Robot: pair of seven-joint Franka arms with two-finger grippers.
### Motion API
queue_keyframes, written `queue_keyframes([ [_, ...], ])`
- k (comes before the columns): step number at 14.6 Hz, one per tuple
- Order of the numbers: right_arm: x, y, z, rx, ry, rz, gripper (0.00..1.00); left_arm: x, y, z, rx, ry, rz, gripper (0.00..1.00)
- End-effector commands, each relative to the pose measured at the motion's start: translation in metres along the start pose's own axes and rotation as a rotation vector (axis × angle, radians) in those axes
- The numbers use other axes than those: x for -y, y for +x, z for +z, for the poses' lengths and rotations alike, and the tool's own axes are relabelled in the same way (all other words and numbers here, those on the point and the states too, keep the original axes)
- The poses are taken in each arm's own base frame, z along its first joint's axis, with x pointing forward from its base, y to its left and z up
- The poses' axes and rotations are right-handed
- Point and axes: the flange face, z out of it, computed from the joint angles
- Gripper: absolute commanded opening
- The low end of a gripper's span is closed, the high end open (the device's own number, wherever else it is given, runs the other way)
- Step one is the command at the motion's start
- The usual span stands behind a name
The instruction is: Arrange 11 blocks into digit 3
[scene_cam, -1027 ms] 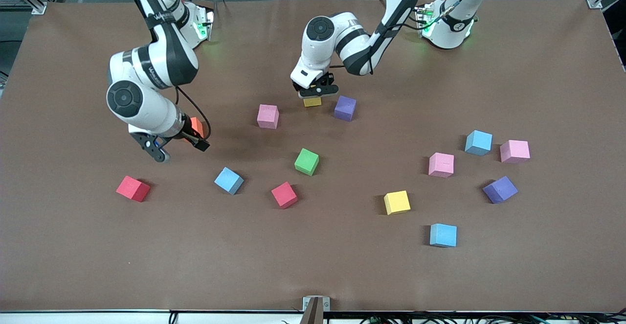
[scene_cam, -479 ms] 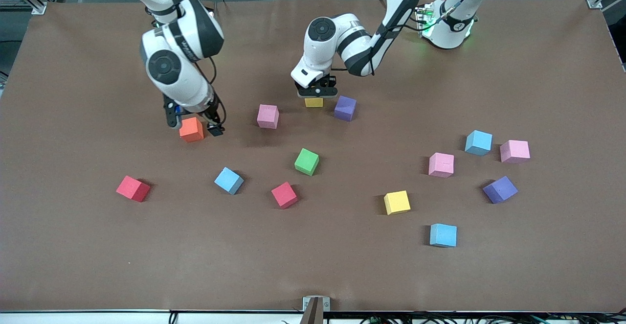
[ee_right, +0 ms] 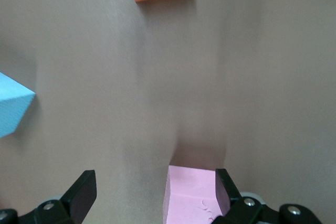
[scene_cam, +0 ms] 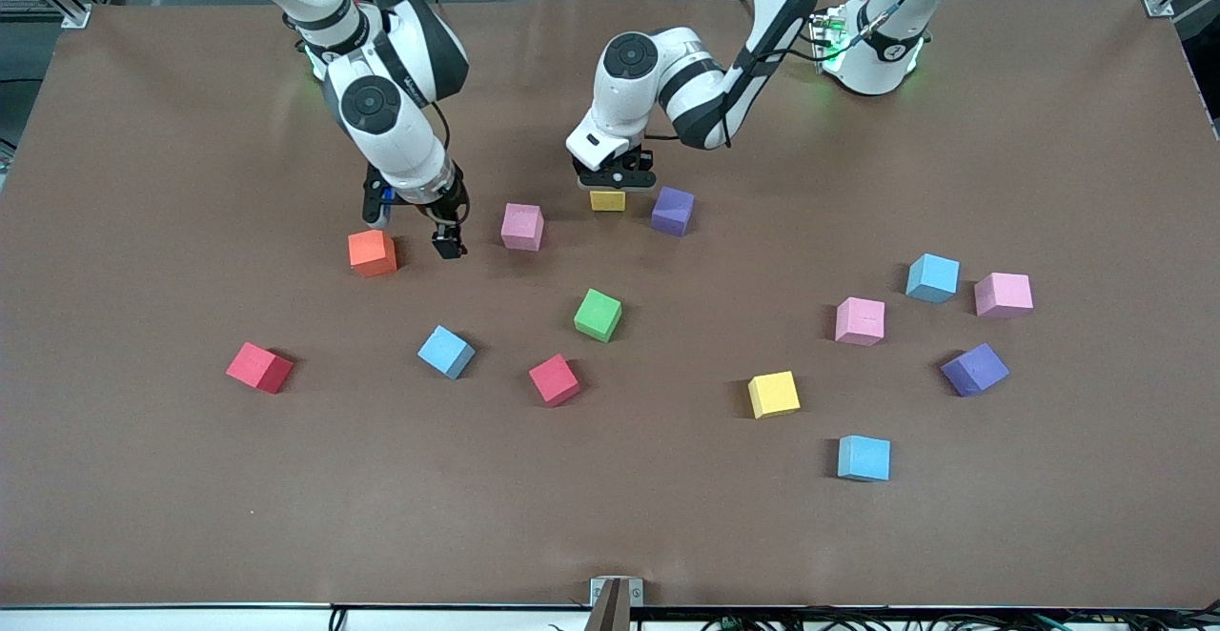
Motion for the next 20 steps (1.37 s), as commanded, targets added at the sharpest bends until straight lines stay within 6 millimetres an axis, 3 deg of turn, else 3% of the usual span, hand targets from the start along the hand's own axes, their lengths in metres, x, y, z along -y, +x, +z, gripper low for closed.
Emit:
queue_keyframes([
  [1, -0.014, -0.022, 0.033, -0.002, -0.008, 0.033, 1.0, 0.002, 0.0, 0.002, -0.012, -0.009, 0.022, 0.95],
  [2, -0.017, -0.03, 0.042, -0.002, -0.007, 0.042, 1.0, 0.002, 0.001, 0.001, -0.013, -0.009, 0.021, 1.0],
  [7, -0.028, -0.051, 0.056, -0.009, -0.015, 0.059, 1.0, -0.004, 0.006, -0.023, -0.04, -0.034, 0.005, 1.0],
  [13, -0.033, -0.071, 0.065, -0.014, -0.021, 0.06, 1.0, 0.0, 0.027, -0.094, -0.092, -0.038, -0.035, 1.0],
  [16, -0.028, -0.073, 0.072, -0.018, -0.025, 0.06, 0.97, 0.001, 0.053, -0.128, -0.11, -0.038, -0.073, 1.0],
  [17, -0.027, -0.076, 0.074, -0.019, -0.027, 0.056, 0.92, -0.001, 0.062, -0.139, -0.106, -0.023, -0.08, 1.0],
  [18, -0.026, -0.076, 0.075, -0.02, -0.026, 0.041, 0.79, 0.002, 0.076, -0.152, -0.102, -0.005, -0.095, 1.0],
  [19, -0.027, -0.078, 0.075, -0.022, -0.023, 0.028, 0.61, 0.005, 0.09, -0.164, -0.102, 0.002, -0.115, 1.0],
  [20, -0.03, -0.08, 0.076, -0.023, -0.024, 0.004, 0.25, 0.008, 0.104, -0.175, -0.106, 0.001, -0.136, 1.0],
])
